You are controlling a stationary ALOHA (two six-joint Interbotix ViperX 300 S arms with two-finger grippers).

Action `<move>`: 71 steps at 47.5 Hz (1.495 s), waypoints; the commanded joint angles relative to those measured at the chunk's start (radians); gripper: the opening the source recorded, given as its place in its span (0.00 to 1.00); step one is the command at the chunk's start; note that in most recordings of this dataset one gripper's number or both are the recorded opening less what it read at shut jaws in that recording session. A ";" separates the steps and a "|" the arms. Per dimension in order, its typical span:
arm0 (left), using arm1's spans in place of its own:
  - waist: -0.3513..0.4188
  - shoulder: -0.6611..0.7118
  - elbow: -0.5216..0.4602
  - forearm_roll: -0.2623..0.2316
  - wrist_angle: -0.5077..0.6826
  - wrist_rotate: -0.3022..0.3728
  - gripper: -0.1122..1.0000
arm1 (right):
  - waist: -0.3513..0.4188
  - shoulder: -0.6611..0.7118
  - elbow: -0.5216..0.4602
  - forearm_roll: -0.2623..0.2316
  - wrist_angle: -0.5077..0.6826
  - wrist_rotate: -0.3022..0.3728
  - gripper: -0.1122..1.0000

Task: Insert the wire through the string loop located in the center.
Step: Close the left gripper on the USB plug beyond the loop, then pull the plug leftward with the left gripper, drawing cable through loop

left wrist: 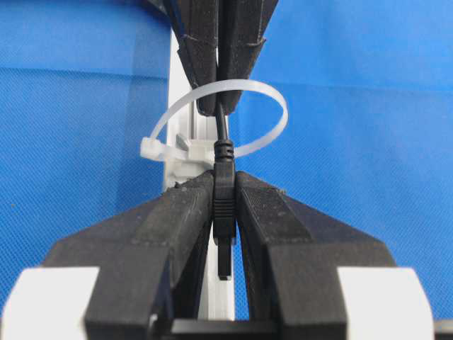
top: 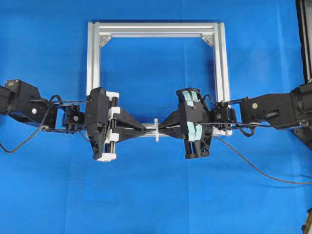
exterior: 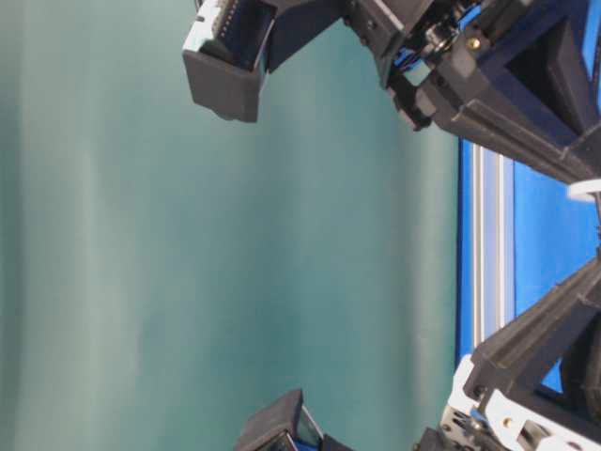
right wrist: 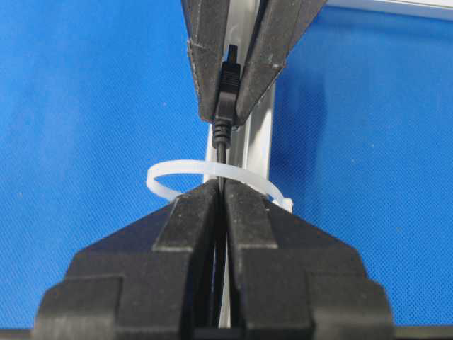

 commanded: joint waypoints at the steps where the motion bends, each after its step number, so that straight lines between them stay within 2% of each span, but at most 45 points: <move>1: -0.002 -0.025 -0.006 0.002 -0.003 -0.002 0.18 | 0.002 -0.015 -0.009 -0.002 -0.006 0.000 0.08; 7: -0.002 -0.025 -0.006 0.003 -0.003 -0.002 0.18 | 0.002 -0.014 -0.009 -0.002 -0.005 0.002 0.10; 10: -0.002 -0.025 -0.006 0.003 -0.003 0.000 0.18 | 0.002 -0.014 -0.009 -0.002 0.002 0.002 0.19; 14: -0.002 -0.023 -0.008 0.003 -0.003 -0.002 0.18 | 0.002 -0.014 -0.009 0.000 0.008 0.002 0.36; 22: -0.002 -0.023 -0.008 0.003 -0.003 0.000 0.18 | 0.002 -0.014 -0.008 0.002 0.006 0.002 0.81; 26: -0.002 -0.023 -0.006 0.003 -0.003 0.000 0.18 | 0.002 -0.014 -0.009 0.002 0.006 0.002 0.94; 30: -0.002 -0.025 -0.008 0.003 -0.002 0.000 0.18 | 0.002 -0.014 -0.009 0.002 0.005 0.002 0.92; 47: -0.002 -0.060 0.040 0.002 -0.002 -0.002 0.18 | 0.002 -0.015 -0.008 0.000 0.008 0.002 0.93; 71: -0.011 -0.261 0.275 0.002 -0.003 -0.026 0.18 | 0.003 -0.015 -0.008 0.000 0.008 0.000 0.93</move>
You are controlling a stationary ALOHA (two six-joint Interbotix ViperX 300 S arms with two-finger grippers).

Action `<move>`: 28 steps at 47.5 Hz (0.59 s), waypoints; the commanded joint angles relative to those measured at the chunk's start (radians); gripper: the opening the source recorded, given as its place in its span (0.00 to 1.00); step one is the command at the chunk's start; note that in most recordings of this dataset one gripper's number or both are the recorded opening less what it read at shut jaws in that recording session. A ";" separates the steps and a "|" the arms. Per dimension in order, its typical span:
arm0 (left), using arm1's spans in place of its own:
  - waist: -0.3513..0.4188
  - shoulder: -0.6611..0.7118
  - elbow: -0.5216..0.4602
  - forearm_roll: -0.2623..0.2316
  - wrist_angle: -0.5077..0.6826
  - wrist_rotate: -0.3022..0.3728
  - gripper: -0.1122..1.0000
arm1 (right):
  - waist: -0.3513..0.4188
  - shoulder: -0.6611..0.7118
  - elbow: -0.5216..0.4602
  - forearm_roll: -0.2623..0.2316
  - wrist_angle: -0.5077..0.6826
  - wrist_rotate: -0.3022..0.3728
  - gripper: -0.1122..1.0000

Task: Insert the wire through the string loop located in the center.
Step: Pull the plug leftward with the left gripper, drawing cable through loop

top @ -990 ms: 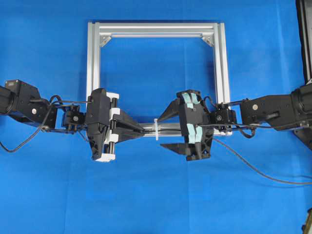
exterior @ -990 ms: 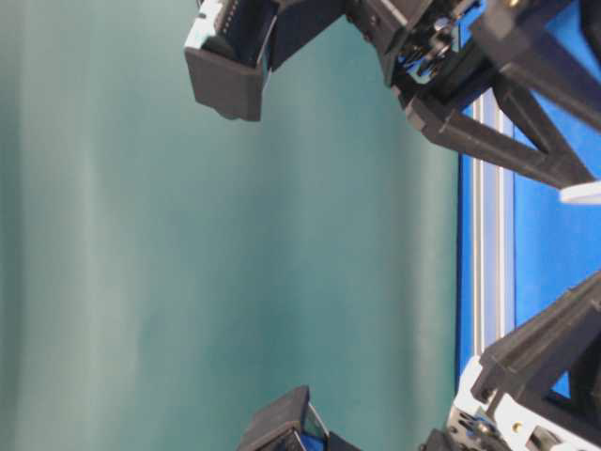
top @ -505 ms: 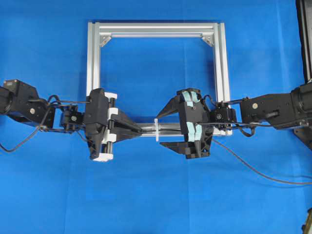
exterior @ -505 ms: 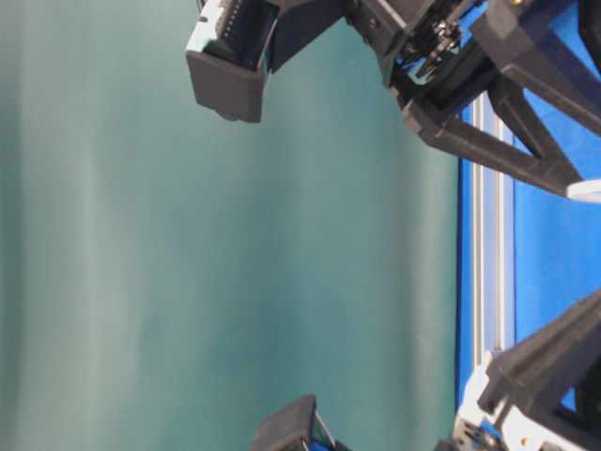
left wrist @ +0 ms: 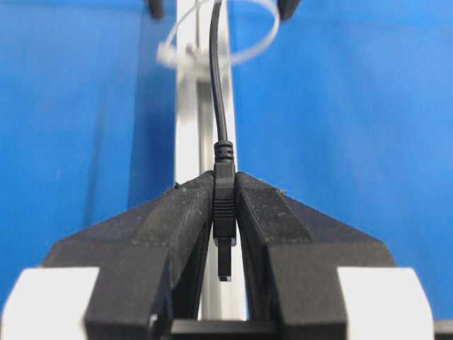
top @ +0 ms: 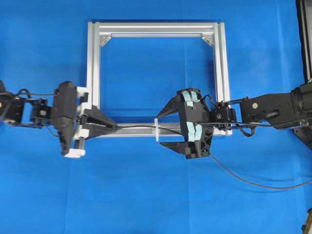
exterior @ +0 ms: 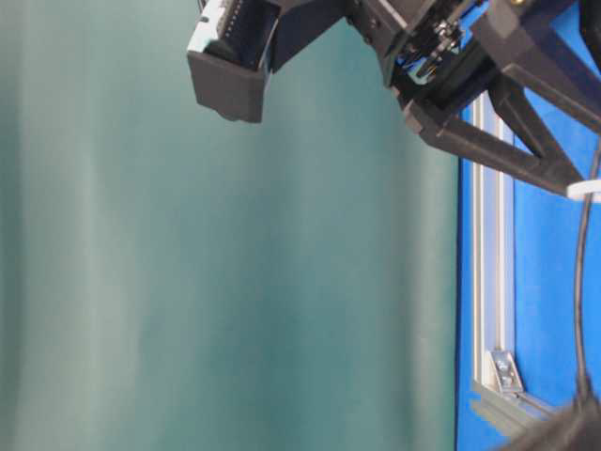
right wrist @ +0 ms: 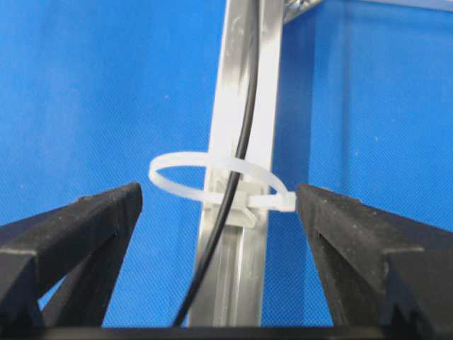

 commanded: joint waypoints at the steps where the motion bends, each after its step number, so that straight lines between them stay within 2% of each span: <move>1: -0.003 -0.049 0.032 0.002 -0.006 -0.005 0.18 | 0.003 -0.014 -0.008 0.000 -0.003 0.000 0.93; 18: -0.037 -0.202 0.201 0.002 -0.006 -0.031 0.18 | 0.011 -0.020 -0.008 0.000 -0.003 0.000 0.93; 28: -0.049 -0.281 0.255 0.003 0.008 -0.021 0.18 | 0.014 -0.020 -0.009 0.000 -0.005 0.000 0.93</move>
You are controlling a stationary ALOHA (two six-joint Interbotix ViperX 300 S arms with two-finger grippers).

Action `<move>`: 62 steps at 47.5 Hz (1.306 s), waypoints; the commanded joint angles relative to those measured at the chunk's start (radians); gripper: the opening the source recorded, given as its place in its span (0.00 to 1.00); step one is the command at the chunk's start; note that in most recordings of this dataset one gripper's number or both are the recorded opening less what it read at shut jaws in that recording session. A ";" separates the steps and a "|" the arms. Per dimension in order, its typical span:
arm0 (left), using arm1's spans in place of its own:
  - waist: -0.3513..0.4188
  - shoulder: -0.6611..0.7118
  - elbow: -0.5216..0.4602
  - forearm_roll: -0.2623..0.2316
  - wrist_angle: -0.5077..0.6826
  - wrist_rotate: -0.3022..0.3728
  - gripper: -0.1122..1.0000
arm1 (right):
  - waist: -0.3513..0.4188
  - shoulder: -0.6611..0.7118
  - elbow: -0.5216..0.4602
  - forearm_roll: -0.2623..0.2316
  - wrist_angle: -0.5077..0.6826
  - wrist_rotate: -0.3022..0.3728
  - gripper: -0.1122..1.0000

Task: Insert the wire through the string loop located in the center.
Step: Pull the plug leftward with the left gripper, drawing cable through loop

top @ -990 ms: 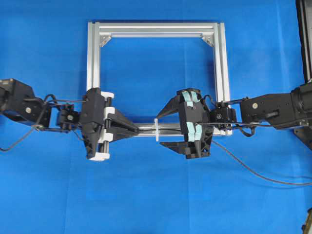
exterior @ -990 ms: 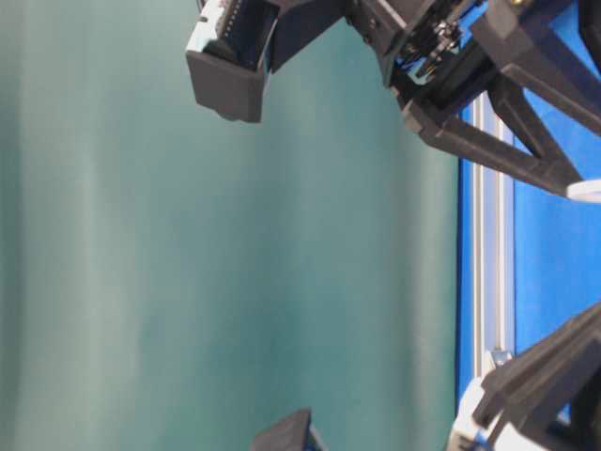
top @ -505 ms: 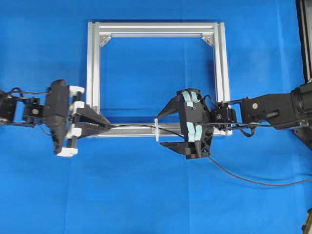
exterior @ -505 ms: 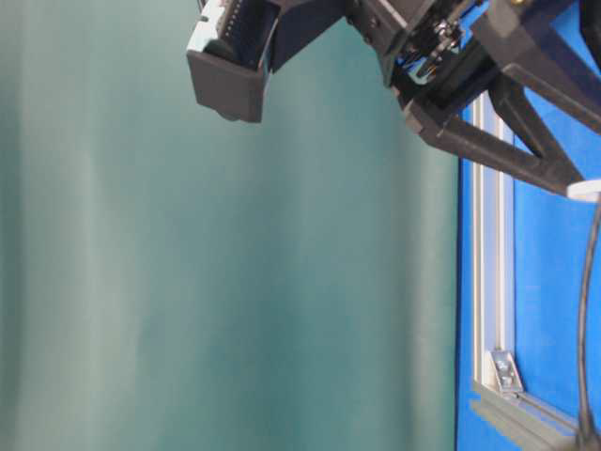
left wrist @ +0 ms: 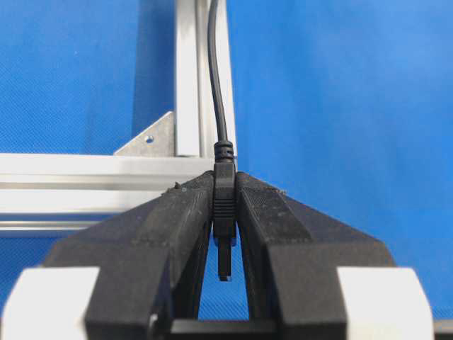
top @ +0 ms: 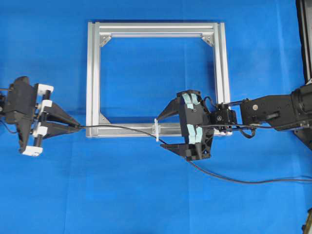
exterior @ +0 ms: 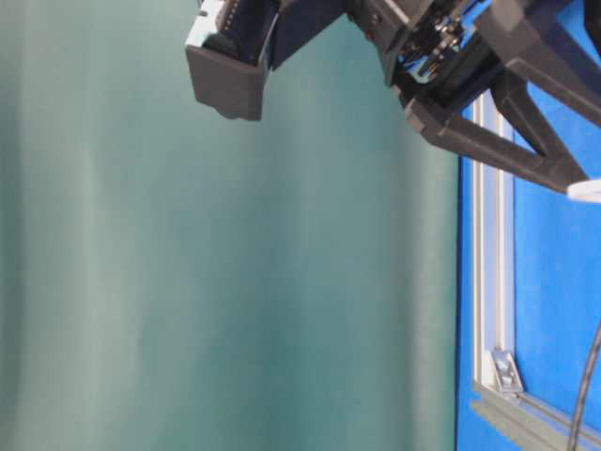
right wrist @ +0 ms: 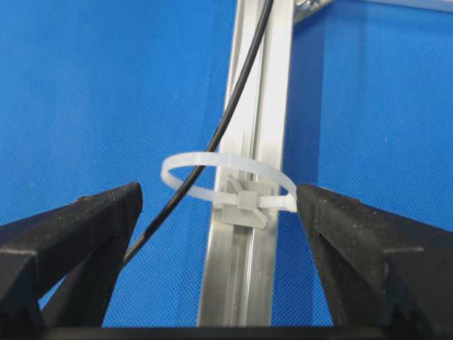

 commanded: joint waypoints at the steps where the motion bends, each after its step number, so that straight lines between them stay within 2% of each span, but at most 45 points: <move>1: -0.008 -0.034 0.008 0.002 0.012 0.009 0.18 | 0.003 -0.021 -0.009 0.000 -0.003 0.002 0.93; 7: -0.005 -0.041 0.017 0.002 0.049 0.014 0.18 | 0.003 -0.021 -0.012 0.002 0.005 0.002 0.93; 23: -0.005 -0.029 0.006 0.003 0.058 0.017 0.20 | 0.003 -0.021 -0.017 0.002 0.006 0.005 0.93; 24: -0.003 -0.029 0.006 0.003 0.060 0.015 0.22 | 0.005 -0.021 -0.017 0.000 0.006 0.005 0.93; 34: 0.009 -0.029 0.005 0.002 0.066 0.011 0.78 | 0.003 -0.021 -0.020 0.002 0.017 0.005 0.93; 38: 0.025 -0.029 0.005 0.003 0.081 0.012 0.91 | 0.003 -0.026 -0.021 0.002 0.028 0.005 0.93; 43: 0.035 -0.032 0.003 0.002 0.091 0.012 0.87 | 0.003 -0.032 -0.020 0.000 0.034 0.005 0.93; 55: 0.038 -0.040 0.000 0.002 0.092 0.011 0.88 | 0.003 -0.048 -0.018 0.002 0.041 0.003 0.93; 62: 0.038 -0.067 -0.026 0.003 0.126 0.012 0.88 | 0.003 -0.091 -0.025 0.002 0.097 0.005 0.93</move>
